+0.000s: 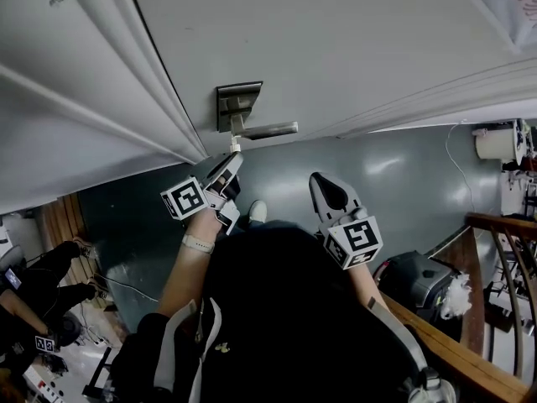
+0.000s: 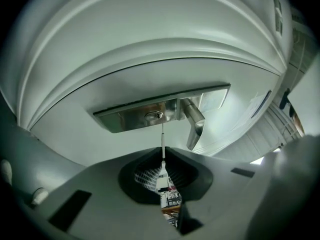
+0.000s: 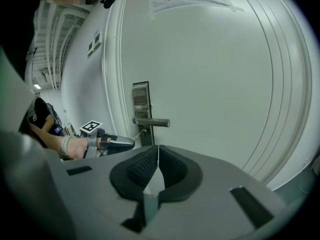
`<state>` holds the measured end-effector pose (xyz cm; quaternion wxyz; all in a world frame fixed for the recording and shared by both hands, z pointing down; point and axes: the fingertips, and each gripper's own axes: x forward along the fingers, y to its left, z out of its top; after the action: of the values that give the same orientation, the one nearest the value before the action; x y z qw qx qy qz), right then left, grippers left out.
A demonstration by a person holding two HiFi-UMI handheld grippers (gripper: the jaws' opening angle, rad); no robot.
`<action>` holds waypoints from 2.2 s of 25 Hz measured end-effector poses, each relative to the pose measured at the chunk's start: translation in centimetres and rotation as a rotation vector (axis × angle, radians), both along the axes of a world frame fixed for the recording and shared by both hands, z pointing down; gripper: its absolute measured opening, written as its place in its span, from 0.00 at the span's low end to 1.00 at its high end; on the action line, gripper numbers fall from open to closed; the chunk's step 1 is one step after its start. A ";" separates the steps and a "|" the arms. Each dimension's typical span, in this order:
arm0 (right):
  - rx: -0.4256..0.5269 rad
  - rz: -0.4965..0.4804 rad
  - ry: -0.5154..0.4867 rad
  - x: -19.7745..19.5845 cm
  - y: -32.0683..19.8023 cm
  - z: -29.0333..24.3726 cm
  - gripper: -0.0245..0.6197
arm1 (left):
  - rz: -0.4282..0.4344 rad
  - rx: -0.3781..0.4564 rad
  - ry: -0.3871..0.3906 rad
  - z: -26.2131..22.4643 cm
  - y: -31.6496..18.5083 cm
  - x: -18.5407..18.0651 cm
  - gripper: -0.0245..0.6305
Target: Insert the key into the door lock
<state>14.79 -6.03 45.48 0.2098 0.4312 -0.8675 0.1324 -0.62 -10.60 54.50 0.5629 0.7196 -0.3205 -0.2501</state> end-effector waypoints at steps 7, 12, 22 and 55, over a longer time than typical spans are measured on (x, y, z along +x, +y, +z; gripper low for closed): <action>0.001 0.037 0.009 -0.2 0.1 -0.3 0.06 | 0.014 -0.029 0.043 0.5 -0.8 -0.1 0.07; 0.008 0.054 0.014 -0.2 0.1 -0.3 0.06 | 0.022 -0.042 0.047 0.6 -0.9 0.2 0.07; 0.015 0.079 -0.001 -0.3 -0.3 -0.6 0.06 | 0.035 -0.086 0.016 0.7 -1.2 1.1 0.07; 0.021 0.061 -0.009 -1.2 -0.7 -0.4 0.06 | 0.021 -0.111 0.032 0.0 -0.9 0.4 0.07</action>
<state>13.61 -6.71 45.07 0.1974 0.4588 -0.8563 0.1316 -0.17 -11.46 54.48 0.6096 0.6865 -0.3174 -0.2375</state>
